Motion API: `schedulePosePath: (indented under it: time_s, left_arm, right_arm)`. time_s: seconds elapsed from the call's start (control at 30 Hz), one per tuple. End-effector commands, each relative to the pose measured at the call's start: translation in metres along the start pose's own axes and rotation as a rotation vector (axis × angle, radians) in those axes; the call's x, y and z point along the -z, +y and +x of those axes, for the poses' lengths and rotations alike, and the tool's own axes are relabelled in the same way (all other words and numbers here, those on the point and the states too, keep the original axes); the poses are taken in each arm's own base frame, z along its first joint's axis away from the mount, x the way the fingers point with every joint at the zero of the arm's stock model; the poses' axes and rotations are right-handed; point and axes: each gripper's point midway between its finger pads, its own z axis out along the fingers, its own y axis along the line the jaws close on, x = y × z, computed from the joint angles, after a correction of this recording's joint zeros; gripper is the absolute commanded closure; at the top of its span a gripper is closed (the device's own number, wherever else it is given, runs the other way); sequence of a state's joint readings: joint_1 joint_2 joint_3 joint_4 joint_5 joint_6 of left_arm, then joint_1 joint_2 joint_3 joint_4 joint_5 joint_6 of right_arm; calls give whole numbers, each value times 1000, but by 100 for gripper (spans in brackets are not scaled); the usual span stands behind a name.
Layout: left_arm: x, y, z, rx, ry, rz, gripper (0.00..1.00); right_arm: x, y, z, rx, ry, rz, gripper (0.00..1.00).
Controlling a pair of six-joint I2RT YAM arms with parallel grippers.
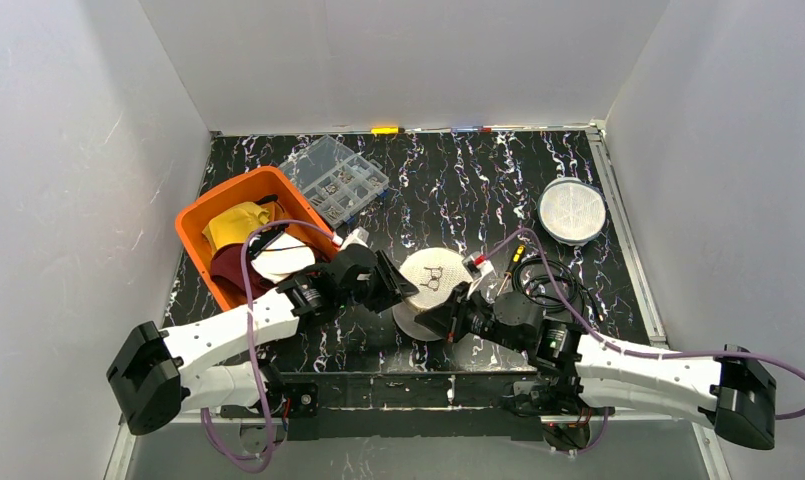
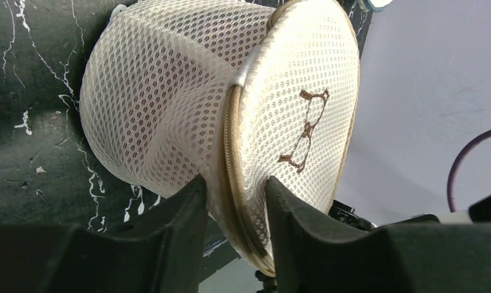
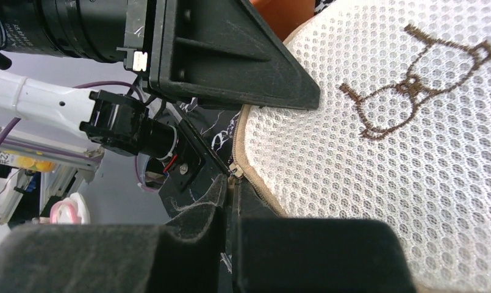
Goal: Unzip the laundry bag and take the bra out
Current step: Unzip the laundry bag at the center of the board.
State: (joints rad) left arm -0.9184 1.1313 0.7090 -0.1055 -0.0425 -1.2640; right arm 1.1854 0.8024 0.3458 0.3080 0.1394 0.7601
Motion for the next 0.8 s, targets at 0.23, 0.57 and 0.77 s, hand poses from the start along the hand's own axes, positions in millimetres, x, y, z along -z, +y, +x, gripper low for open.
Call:
schedulePosePath:
  time_s: [0.23,0.57,0.77]
  left_arm:
    - [9,-17,-24,-24,-60,42,100]
    - [19,-59,-41,-116,93,240,100]
    - [11,-101,-33,-310,329,388,100]
  right_arm:
    - [29,-11,-32,92,-76,131,99]
    - [75,-31,-56,198,-125,262,99]
    - [78,-21,-49,282,-52,207,99]
